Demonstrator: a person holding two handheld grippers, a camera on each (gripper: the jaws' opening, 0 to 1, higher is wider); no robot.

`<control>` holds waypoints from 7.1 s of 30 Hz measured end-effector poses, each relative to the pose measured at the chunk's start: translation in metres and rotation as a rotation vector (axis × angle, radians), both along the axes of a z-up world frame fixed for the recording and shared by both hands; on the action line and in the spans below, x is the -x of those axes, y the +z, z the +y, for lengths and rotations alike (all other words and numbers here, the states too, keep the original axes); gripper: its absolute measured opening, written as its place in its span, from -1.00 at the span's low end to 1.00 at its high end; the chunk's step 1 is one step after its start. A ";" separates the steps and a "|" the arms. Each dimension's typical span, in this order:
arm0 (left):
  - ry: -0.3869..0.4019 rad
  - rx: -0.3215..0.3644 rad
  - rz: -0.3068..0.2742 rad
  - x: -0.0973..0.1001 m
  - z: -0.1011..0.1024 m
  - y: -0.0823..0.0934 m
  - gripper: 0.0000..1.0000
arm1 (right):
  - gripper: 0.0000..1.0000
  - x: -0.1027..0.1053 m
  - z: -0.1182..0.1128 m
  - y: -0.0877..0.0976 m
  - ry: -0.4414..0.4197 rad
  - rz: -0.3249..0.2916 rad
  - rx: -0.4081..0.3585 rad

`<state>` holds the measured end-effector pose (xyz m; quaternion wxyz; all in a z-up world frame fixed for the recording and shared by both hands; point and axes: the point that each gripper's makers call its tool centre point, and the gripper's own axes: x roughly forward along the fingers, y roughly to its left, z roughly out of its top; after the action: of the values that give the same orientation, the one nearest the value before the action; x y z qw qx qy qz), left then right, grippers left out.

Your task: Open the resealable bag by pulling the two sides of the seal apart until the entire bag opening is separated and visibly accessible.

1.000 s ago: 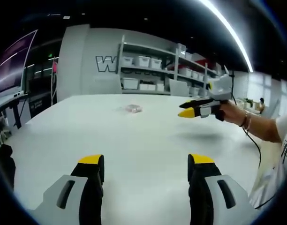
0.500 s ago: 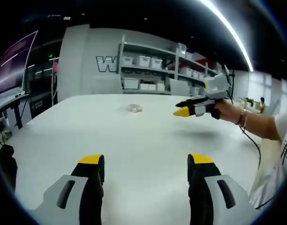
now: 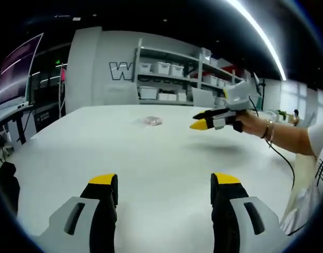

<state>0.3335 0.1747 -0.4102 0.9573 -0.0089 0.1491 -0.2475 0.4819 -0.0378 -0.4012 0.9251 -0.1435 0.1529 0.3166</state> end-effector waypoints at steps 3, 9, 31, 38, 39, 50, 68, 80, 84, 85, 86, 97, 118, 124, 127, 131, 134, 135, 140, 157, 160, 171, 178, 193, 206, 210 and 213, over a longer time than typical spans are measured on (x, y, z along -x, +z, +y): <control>0.000 0.000 0.003 -0.001 -0.001 -0.001 0.41 | -0.08 -0.002 0.002 -0.001 0.001 0.000 0.006; 0.001 -0.003 0.011 -0.001 -0.001 -0.004 0.40 | -0.10 -0.009 0.002 -0.005 0.001 0.004 0.001; 0.004 0.004 0.011 -0.008 0.003 -0.003 0.39 | -0.22 -0.028 0.015 -0.004 0.043 -0.029 0.083; 0.007 0.002 0.008 -0.009 0.005 -0.002 0.39 | -0.23 -0.035 0.019 -0.002 0.054 -0.041 0.099; 0.007 0.002 0.008 -0.009 0.006 -0.002 0.39 | -0.23 -0.037 0.019 -0.002 0.057 -0.043 0.104; 0.008 0.003 0.009 -0.010 0.004 -0.004 0.39 | -0.30 -0.044 0.020 -0.005 0.075 -0.062 0.148; 0.016 -0.001 0.012 -0.012 0.005 -0.007 0.39 | -0.40 -0.065 0.026 -0.013 0.109 -0.101 0.232; 0.017 0.005 0.012 -0.012 0.005 -0.008 0.39 | -0.45 -0.077 0.032 -0.015 0.128 -0.133 0.282; 0.018 0.004 0.011 -0.012 0.004 -0.007 0.39 | -0.47 -0.079 0.031 -0.015 0.135 -0.144 0.298; 0.019 0.005 0.010 -0.013 0.004 -0.007 0.39 | -0.47 -0.081 0.030 -0.015 0.136 -0.143 0.298; 0.019 0.005 0.010 -0.013 0.004 -0.007 0.39 | -0.47 -0.082 0.030 -0.015 0.137 -0.143 0.300; 0.019 0.000 0.008 -0.013 0.002 -0.003 0.39 | -0.50 -0.095 0.032 -0.014 0.150 -0.158 0.336; 0.025 -0.006 0.006 -0.017 0.001 0.000 0.39 | -0.58 -0.103 0.042 -0.017 0.230 -0.238 0.462; 0.026 -0.007 0.006 -0.019 0.000 0.001 0.39 | -0.58 -0.107 0.046 -0.015 0.244 -0.251 0.470; 0.026 -0.007 0.006 -0.020 0.000 0.001 0.39 | -0.58 -0.108 0.049 -0.015 0.256 -0.266 0.493; 0.027 -0.007 0.006 -0.021 0.000 0.001 0.39 | -0.58 -0.112 0.054 -0.016 0.273 -0.279 0.511; 0.027 -0.009 0.006 -0.022 0.000 0.000 0.38 | -0.58 -0.114 0.054 -0.016 0.280 -0.291 0.530; 0.026 -0.008 0.007 -0.022 0.000 0.000 0.39 | -0.58 -0.118 0.054 -0.017 0.281 -0.291 0.536; 0.028 -0.007 0.006 -0.023 0.001 0.000 0.38 | -0.58 -0.118 0.053 -0.020 0.285 -0.291 0.549; 0.026 -0.011 0.004 -0.024 0.006 0.000 0.38 | -0.60 -0.129 0.066 -0.026 0.328 -0.315 0.612; 0.030 -0.015 0.005 -0.024 0.010 0.000 0.38 | -0.60 -0.129 0.065 -0.029 0.325 -0.312 0.615; 0.036 -0.015 0.004 -0.026 0.018 0.000 0.38 | -0.60 -0.128 0.073 -0.031 0.334 -0.319 0.626; 0.043 -0.015 0.004 -0.027 0.021 0.000 0.37 | -0.60 -0.131 0.074 -0.032 0.337 -0.317 0.628; 0.047 -0.016 0.002 -0.029 0.019 0.001 0.37 | -0.70 -0.133 0.072 -0.033 0.348 -0.328 0.654; 0.042 -0.015 0.000 -0.029 0.016 0.002 0.36 | -1.00 -0.131 0.079 -0.038 0.362 -0.320 0.645; 0.041 -0.013 -0.003 -0.029 0.016 0.003 0.36 | -1.00 -0.130 0.078 -0.035 0.347 -0.310 0.628; 0.042 -0.014 -0.005 -0.029 0.017 0.003 0.35 | -1.00 -0.132 0.077 -0.029 0.315 -0.306 0.574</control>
<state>0.3626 0.1919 -0.4071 0.9627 -0.0047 0.1480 -0.2263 0.6137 0.0393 -0.4304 0.7990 -0.4651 0.0715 0.3744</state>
